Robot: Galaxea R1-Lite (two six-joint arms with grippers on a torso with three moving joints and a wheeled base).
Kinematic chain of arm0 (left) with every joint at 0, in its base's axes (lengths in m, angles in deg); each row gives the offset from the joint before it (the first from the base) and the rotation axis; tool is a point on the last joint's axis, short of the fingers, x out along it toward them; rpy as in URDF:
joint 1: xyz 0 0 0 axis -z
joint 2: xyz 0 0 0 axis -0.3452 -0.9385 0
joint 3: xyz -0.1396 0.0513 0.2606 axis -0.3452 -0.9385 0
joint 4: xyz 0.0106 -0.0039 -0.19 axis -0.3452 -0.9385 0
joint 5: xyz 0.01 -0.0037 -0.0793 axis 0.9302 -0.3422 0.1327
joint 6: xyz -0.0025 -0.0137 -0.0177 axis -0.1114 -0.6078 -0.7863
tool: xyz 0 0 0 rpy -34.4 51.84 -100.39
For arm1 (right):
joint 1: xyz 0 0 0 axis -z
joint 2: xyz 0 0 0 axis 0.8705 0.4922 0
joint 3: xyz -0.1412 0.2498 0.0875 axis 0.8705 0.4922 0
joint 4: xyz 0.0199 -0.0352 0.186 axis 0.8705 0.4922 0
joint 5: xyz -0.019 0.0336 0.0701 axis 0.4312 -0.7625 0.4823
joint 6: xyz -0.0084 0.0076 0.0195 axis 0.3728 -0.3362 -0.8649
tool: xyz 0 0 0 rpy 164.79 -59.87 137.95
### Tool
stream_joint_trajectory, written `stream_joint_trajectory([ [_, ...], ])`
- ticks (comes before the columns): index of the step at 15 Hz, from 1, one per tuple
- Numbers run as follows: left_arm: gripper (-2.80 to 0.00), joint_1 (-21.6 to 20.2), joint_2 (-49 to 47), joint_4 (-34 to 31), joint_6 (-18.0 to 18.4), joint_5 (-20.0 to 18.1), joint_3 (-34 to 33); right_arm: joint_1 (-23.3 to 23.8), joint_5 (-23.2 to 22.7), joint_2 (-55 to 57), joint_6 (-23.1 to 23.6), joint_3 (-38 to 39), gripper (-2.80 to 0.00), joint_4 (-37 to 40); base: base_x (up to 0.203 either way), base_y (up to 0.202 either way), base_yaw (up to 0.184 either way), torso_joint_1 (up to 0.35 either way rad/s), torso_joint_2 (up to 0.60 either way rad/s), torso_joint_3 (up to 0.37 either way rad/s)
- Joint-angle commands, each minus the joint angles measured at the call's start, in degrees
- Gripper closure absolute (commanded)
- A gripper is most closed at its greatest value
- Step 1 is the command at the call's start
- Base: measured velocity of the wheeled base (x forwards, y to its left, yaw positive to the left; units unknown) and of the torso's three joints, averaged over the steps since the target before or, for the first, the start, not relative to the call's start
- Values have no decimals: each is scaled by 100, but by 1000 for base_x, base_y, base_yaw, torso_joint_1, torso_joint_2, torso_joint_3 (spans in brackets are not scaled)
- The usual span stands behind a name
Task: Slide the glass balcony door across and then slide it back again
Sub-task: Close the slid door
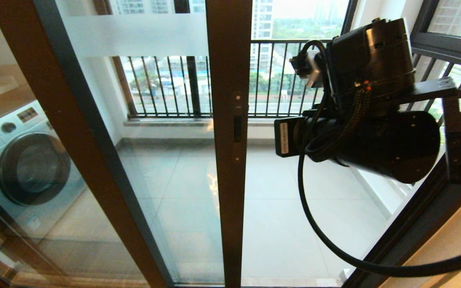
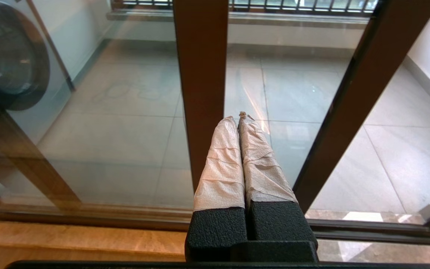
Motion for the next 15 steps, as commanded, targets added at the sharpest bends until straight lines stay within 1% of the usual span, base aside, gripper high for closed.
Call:
stream_joint_trajectory([
  [1,0,-1,-9,-2,-2,2,-5,15,6,245,24,45,0,-324,0,0,0,0,0,0],
  [3,0,-1,-9,-2,-2,2,3,12,7,332,354,363,0,-921,0,0,0,0,0,0],
  [4,0,-1,-9,-2,-2,2,2,-24,11,309,467,443,0,-1065,0,0,0,0,0,0],
  [5,0,-1,-9,-2,-2,2,0,-20,13,312,458,413,0,-1079,0,0,0,0,0,0],
  [6,0,-1,-9,-2,-2,2,3,10,8,335,449,374,-280,-1121,0,0,0,0,0,0],
  [7,0,-1,-9,-2,-2,2,4,19,8,390,457,297,-280,-1273,0,0,0,0,0,0],
  [11,0,-7,-9,-2,-2,2,-3,11,17,697,441,301,-280,-1443,0,0,0,0,0,0],
  [15,0,-1,-9,-2,-2,2,4,222,17,1100,467,241,-280,-1809,0,0,0,0,0,0],
])
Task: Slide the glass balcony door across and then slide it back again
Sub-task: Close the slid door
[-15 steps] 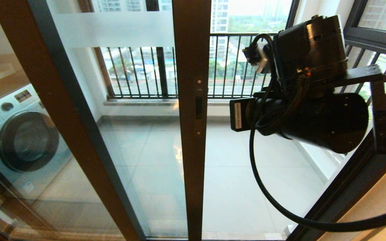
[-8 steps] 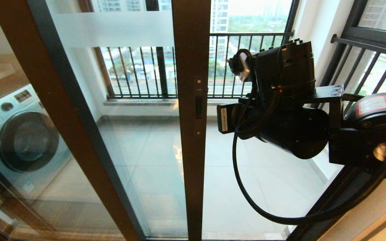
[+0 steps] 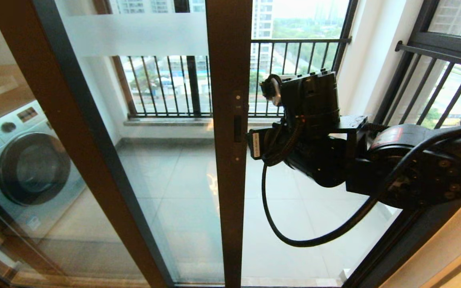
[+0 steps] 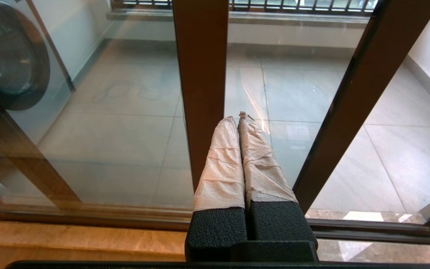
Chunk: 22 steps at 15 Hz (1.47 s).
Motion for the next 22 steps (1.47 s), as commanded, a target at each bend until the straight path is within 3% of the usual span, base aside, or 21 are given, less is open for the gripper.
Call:
stream_joint_trajectory([
  [1,0,2,-9,-2,-2,4,-5,22,11,105,1,0,-280,-17,0,0,0,0,0,0],
  [22,0,2,-9,-2,-2,4,3,210,-1,679,71,-97,-280,-873,0,0,0,0,0,0],
])
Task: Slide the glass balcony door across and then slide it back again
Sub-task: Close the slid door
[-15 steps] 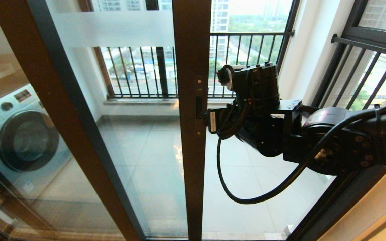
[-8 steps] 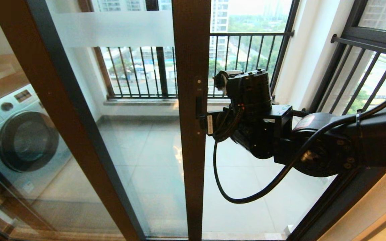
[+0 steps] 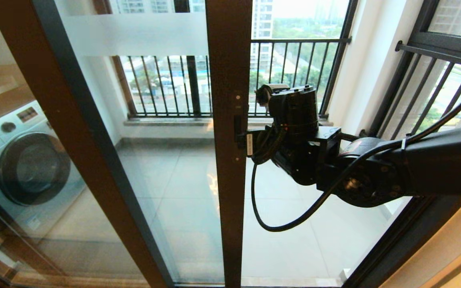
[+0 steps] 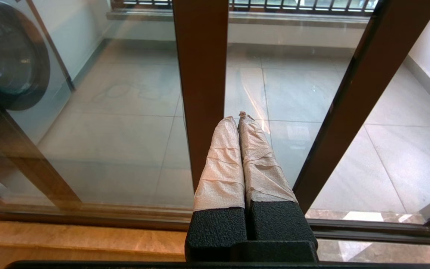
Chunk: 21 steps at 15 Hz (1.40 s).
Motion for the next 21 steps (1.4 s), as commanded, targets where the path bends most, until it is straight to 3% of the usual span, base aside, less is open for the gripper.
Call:
stream_joint_trajectory([
  [1,0,2,-9,-2,-2,2,-5,36,15,104,3,-19,-280,-68,0,0,0,0,0,0],
  [6,0,1,-9,-2,-2,2,3,237,15,210,47,-109,-280,-260,0,0,0,0,0,0],
  [12,0,1,-8,-2,-2,2,-5,46,7,156,38,-21,-280,-264,0,0,0,0,0,0],
  [21,0,-2,-9,-2,-2,2,0,225,-2,423,38,-103,-280,-446,0,0,0,0,0,0],
])
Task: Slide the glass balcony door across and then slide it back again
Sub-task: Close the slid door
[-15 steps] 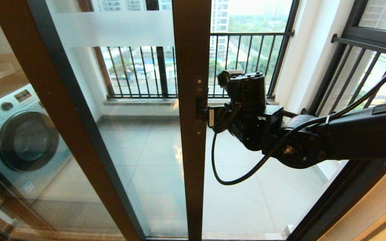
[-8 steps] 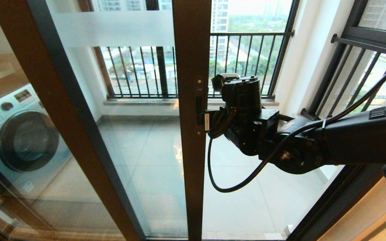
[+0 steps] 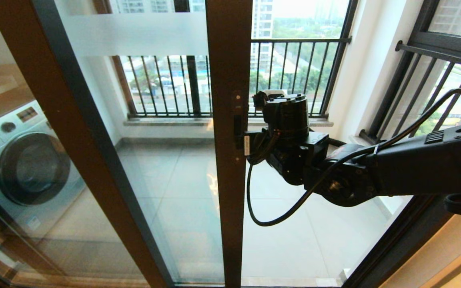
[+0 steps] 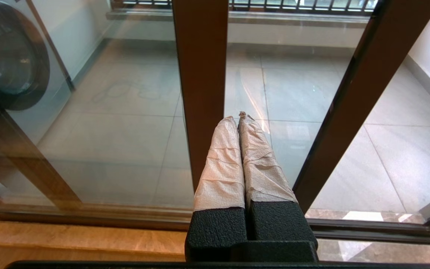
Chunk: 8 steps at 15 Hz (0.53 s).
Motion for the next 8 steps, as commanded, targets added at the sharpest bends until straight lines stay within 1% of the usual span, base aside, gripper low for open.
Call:
stream_joint_trajectory([
  [1,0,0,-9,-2,-2,2,1,91,15,53,8,-15,-280,-21,0,0,0,0,0,0],
  [3,0,4,-9,-2,-2,2,-5,217,15,56,49,-45,-280,-21,0,0,0,0,0,0],
  [8,0,4,-9,-2,-2,2,3,220,23,83,58,-54,-280,-47,0,0,0,0,0,0],
])
